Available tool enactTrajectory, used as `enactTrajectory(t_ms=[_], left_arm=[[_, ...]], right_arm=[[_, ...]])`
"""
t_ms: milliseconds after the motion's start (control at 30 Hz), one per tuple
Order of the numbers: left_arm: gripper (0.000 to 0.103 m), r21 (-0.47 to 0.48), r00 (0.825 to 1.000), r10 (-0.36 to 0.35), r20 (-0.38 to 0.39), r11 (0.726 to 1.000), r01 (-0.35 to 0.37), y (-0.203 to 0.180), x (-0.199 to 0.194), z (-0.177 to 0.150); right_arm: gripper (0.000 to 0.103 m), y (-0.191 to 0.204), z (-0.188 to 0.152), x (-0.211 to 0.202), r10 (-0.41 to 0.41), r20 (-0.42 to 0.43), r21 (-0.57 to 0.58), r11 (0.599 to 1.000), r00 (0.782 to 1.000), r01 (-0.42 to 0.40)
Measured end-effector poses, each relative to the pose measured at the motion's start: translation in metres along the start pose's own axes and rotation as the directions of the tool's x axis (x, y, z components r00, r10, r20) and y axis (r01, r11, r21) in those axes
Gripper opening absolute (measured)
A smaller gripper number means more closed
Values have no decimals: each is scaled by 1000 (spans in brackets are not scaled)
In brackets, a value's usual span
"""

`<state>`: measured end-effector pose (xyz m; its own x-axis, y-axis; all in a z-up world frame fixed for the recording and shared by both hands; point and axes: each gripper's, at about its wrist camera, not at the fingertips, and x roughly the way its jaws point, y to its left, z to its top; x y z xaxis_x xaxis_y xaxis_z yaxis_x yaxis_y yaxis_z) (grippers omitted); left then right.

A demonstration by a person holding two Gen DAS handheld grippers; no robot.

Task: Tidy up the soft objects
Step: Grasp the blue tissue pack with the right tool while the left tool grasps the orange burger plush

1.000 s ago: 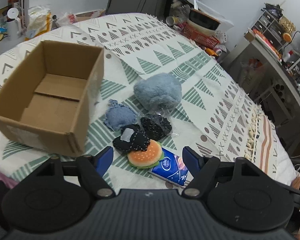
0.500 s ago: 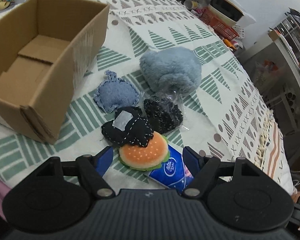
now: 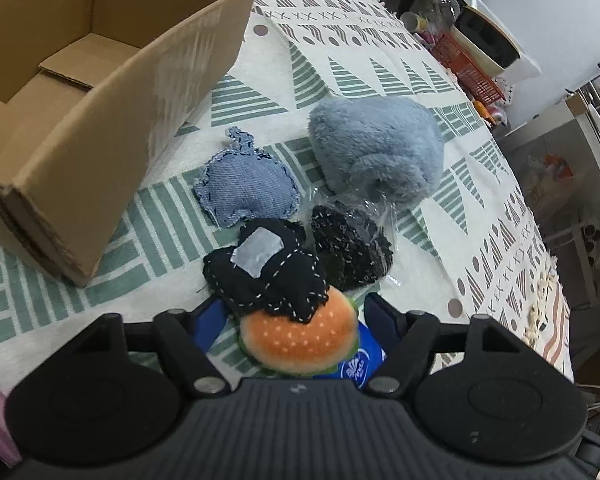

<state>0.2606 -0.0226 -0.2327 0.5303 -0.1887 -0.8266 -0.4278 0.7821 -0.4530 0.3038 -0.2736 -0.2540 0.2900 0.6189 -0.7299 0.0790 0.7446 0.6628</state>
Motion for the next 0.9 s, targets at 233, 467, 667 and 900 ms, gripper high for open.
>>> enactTrajectory(t_ms=[233, 467, 667, 900], left_arm=[[56, 20, 1000, 0, -6, 1000, 0, -2, 5, -2], [53, 42, 1000, -12, -7, 999, 12, -5, 3, -7], [52, 45, 1000, -4, -7, 999, 4, -4, -5, -7], [52, 92, 1000, -11, 6, 996, 10, -3, -29, -14]], right_arm=[[64, 4, 0, 9, 2, -29, -35, 999, 1000, -3], [33, 1, -2, 8, -15, -19, -33, 999, 1000, 14], [25, 8, -10, -6, 0, 25, -59, 998, 1000, 2], [22, 21, -24, -32, 0, 104, -97, 995, 995, 10]])
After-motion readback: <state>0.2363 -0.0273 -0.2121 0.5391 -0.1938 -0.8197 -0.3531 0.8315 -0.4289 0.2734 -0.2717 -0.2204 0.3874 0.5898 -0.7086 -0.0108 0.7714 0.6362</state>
